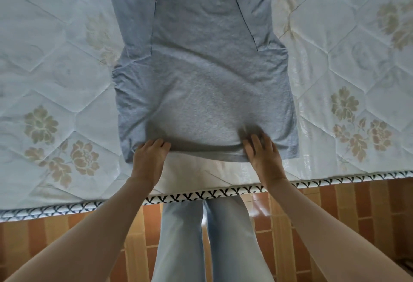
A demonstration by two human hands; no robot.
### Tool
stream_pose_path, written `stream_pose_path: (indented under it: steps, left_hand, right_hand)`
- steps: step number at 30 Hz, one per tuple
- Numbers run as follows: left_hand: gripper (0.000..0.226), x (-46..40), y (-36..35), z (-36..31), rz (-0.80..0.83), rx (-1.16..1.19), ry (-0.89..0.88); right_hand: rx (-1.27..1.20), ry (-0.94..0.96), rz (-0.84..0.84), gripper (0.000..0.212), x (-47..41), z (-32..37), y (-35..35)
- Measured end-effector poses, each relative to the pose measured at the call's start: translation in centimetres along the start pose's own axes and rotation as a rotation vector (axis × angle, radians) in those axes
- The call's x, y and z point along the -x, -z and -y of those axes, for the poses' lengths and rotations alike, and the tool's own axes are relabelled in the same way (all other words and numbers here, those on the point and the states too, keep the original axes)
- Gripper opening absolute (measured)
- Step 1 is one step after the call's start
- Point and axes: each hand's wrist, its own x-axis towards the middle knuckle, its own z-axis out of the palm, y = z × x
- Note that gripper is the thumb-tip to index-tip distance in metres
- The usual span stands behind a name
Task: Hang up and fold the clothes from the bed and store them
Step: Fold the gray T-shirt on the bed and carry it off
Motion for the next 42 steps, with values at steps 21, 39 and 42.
stream_pose_path:
  steps: [21,39,42]
  left_hand:
    - [0.026,-23.6,14.0,11.0,0.277,-0.398,0.103]
    - [0.020,-41.0,17.6,15.9,0.125,-0.561,0.161]
    - [0.020,-42.0,17.9,16.4,0.125,-0.545,0.179]
  right_hand:
    - [0.165,-0.457,0.423,0.022,-25.5,-10.3,12.9]
    - [0.196,-0.330,0.352,0.022,-46.8,-18.6,12.8]
    - [0.187,-0.334,0.357,0.021,-48.6,-18.7,12.2]
